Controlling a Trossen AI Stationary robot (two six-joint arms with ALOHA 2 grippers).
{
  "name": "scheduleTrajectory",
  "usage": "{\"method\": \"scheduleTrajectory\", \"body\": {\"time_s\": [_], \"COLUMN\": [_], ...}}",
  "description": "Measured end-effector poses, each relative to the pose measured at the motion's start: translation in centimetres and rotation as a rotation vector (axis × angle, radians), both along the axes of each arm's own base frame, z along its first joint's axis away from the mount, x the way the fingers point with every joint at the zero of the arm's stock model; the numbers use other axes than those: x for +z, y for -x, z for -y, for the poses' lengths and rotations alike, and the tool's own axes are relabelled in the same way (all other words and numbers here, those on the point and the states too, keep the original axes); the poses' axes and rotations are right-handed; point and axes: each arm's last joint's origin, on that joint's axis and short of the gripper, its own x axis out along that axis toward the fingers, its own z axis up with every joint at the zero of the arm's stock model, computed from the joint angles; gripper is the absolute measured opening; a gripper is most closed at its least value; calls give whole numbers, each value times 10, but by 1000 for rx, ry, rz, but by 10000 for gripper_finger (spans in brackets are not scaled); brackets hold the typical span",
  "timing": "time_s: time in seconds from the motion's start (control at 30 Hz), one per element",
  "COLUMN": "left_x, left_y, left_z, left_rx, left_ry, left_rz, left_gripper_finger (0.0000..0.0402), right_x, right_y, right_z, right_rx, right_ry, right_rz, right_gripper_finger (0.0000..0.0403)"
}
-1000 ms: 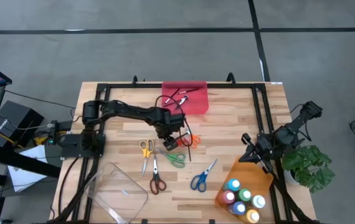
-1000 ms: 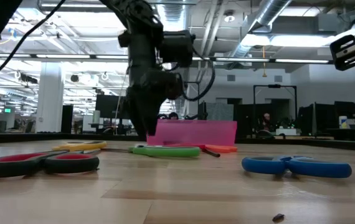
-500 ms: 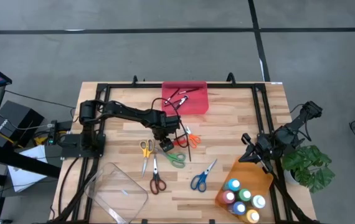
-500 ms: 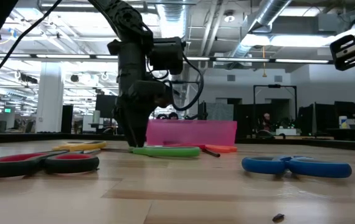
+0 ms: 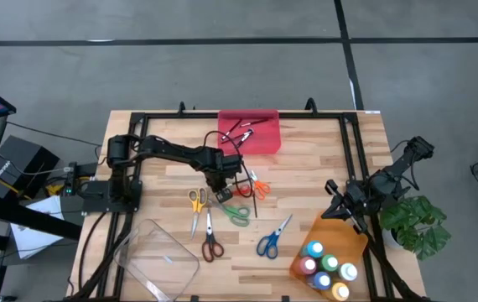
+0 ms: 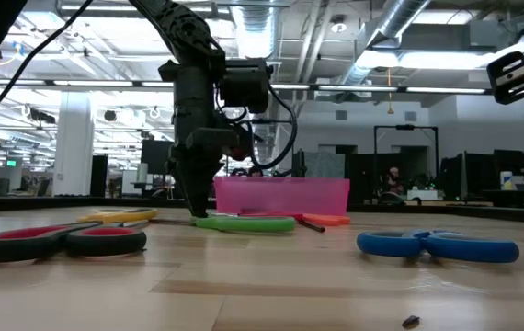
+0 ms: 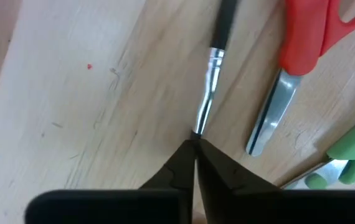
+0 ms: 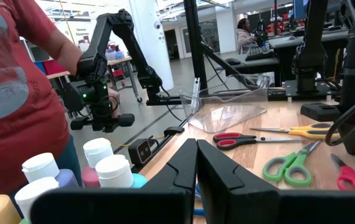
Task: Pick & Place Paint Supplies
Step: Put the silver brush into the red bin
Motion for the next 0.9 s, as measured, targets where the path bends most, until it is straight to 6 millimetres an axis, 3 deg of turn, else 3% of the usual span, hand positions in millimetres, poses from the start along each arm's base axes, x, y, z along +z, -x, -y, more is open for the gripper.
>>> {"method": "scheduleTrajectory", "body": {"time_s": [0.27, 0.5, 0.67, 0.9], "left_x": [7, 43, 80, 145], "left_y": [-1, 7, 19, 42], "left_z": [2, 3, 5, 8], "left_rx": [-8, 4, 25, 58], "left_ry": [29, 21, 34, 38], "left_rz": [46, 134, 232, 505], "left_gripper_finger": [2, 1, 0, 0], "right_x": [0, 0, 0, 0], "right_y": [0, 0, 0, 0], "right_z": [0, 0, 0, 0], "right_rx": [0, 0, 0, 0], "right_ry": [0, 0, 0, 0], "right_rz": [0, 0, 0, 0], "right_gripper_finger": [8, 8, 8, 8]}}
